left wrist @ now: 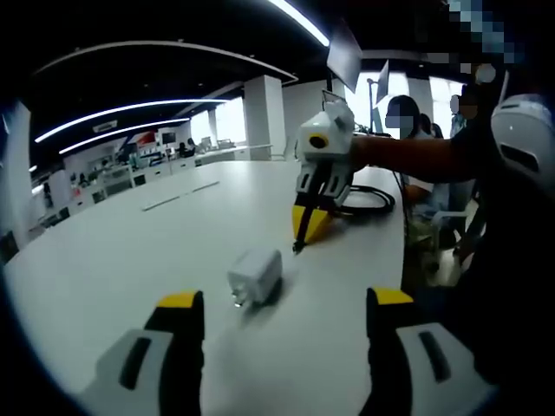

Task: Plug the desk Type‑C cable into the charger adapter.

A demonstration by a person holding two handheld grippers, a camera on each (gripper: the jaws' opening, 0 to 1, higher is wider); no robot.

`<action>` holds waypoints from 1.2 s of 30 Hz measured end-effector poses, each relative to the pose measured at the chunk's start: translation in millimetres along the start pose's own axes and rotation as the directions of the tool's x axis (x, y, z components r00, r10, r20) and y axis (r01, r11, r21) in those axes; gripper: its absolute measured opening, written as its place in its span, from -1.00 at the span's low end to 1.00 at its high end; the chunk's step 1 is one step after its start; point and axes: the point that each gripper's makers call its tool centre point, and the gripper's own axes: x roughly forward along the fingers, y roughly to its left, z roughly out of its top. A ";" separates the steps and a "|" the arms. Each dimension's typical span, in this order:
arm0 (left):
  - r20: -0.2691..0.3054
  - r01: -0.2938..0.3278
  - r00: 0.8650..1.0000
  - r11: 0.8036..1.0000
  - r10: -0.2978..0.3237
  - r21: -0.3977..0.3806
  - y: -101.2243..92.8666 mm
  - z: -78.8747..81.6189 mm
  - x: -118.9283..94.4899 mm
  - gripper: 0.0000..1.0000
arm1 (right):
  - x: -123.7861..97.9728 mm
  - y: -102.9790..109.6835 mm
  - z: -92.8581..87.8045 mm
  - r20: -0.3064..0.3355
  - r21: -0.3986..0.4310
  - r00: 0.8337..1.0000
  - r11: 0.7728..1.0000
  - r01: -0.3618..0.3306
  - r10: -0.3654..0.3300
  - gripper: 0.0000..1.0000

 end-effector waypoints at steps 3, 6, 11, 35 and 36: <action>0.002 0.002 1.000 1.000 -0.002 0.003 1.2 2.0 0.8 0.52 | -0.1 -0.9 0.3 0.002 -0.007 1.000 1.000 0.006 -0.006 -0.94; 0.001 0.001 1.000 1.000 -0.001 0.007 3.6 3.8 2.1 0.52 | 0.2 -0.1 0.5 0.006 -0.006 1.000 1.000 0.011 -0.011 -0.94; -0.006 0.007 1.000 1.000 -0.007 0.016 7.1 4.2 5.6 0.51 | -1.5 -3.2 1.6 0.016 -0.006 1.000 1.000 0.021 -0.021 -0.94; -0.046 0.073 0.996 0.995 -0.070 0.063 16.9 9.2 31.7 0.40 | -14.3 -5.0 4.3 0.054 -0.002 0.996 0.998 0.066 -0.066 -0.94; -0.048 0.077 0.996 0.995 -0.074 0.063 16.8 8.8 32.6 0.37 | -14.4 -4.8 4.1 0.054 -0.002 0.996 0.998 0.067 -0.067 -0.94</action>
